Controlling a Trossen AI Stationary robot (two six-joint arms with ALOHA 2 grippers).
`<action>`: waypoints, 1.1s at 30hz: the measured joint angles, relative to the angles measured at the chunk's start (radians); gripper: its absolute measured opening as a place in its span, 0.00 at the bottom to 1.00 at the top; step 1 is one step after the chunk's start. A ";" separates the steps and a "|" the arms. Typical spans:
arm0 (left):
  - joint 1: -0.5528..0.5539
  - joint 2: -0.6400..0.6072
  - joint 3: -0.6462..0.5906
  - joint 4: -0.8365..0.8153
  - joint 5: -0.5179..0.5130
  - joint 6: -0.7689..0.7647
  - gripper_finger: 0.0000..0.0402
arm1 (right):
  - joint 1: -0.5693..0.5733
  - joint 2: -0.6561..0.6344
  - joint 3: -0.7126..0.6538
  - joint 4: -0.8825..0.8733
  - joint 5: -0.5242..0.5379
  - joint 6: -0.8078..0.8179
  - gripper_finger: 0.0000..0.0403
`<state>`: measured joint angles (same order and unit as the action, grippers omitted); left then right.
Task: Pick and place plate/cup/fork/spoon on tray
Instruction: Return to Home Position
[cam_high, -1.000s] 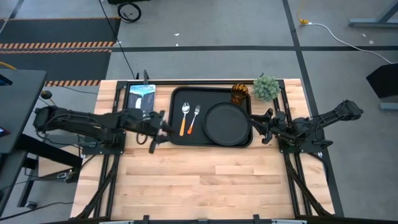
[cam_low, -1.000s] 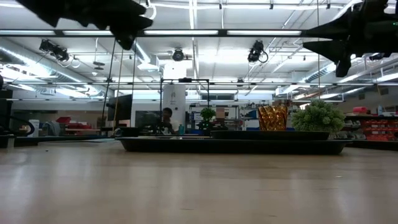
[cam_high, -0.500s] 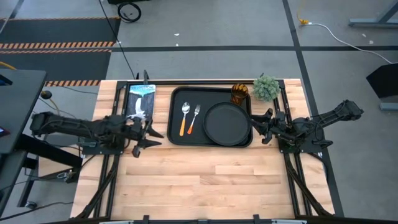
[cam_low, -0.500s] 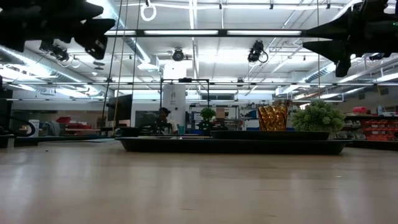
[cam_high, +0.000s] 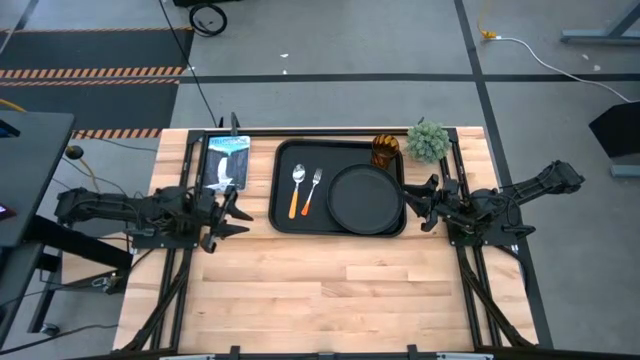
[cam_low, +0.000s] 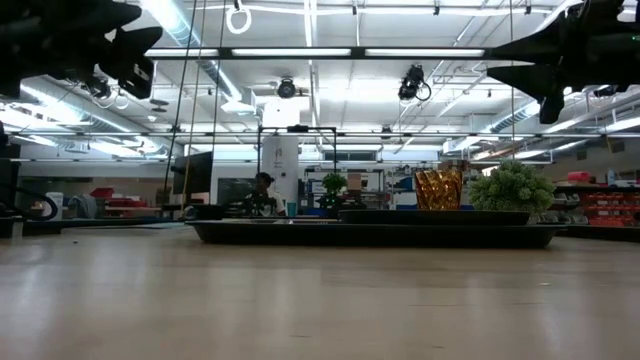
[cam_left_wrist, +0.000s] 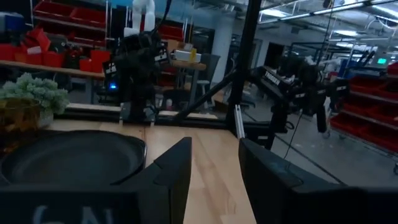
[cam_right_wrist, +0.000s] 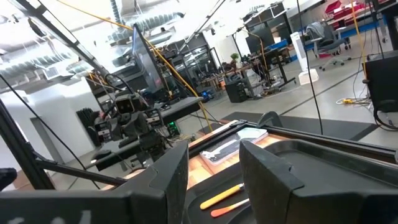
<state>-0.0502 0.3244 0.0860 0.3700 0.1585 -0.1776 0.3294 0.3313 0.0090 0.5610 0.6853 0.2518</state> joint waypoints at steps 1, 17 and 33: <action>0.000 0.000 0.000 -0.001 0.000 0.007 0.35 | 0.000 0.000 0.000 0.000 0.000 0.000 0.37; 0.003 0.001 -0.009 -0.116 -0.005 0.215 0.35 | 0.000 0.000 0.000 0.000 0.000 0.000 0.37; 0.008 -0.178 -0.077 -0.297 -0.001 0.215 0.35 | 0.000 0.000 0.000 0.000 0.001 0.000 0.37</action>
<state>-0.0422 0.1467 0.0093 0.0735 0.1578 0.0376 0.3294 0.3317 0.0093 0.5610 0.6858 0.2516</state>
